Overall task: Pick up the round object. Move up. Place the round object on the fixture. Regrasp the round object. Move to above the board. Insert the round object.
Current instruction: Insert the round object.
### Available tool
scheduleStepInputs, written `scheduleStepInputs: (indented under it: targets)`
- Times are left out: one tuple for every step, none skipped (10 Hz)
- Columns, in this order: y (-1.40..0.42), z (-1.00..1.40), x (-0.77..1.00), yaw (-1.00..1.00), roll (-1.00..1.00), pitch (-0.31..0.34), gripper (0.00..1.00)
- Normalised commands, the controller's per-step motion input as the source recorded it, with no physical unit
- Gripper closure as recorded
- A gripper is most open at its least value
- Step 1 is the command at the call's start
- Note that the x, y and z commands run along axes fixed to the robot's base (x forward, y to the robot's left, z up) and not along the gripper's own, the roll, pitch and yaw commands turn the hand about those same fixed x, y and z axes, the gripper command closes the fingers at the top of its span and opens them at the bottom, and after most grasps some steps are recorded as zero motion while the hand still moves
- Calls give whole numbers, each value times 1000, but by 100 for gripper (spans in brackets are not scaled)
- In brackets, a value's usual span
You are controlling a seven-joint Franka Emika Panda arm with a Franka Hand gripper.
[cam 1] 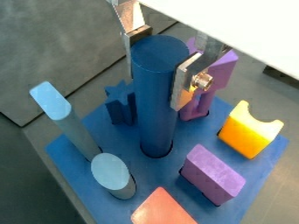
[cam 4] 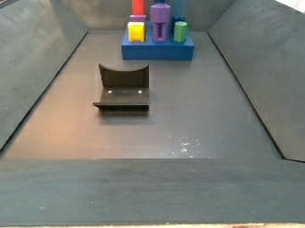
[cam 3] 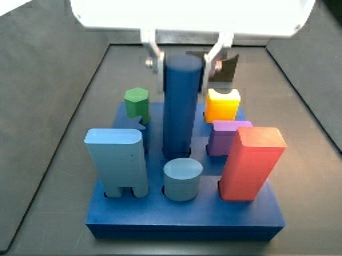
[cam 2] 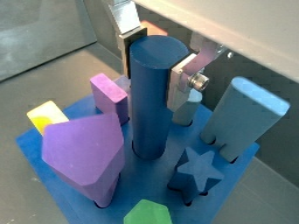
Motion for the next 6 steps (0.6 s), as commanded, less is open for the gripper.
scheduleStepInputs:
  targets:
    - [-100, -531, 111, 0, 87, -69, 100]
    - [-117, -497, 134, 0, 110, -50, 100]
    - [-97, -417, 77, 0, 103, -44, 100]
    - [0, -234, 31, 0, 19, -17, 100]
    - [31, 0, 0, 0, -29, 0, 100]
    - [0, 0, 0, 0, 0, 0, 100]
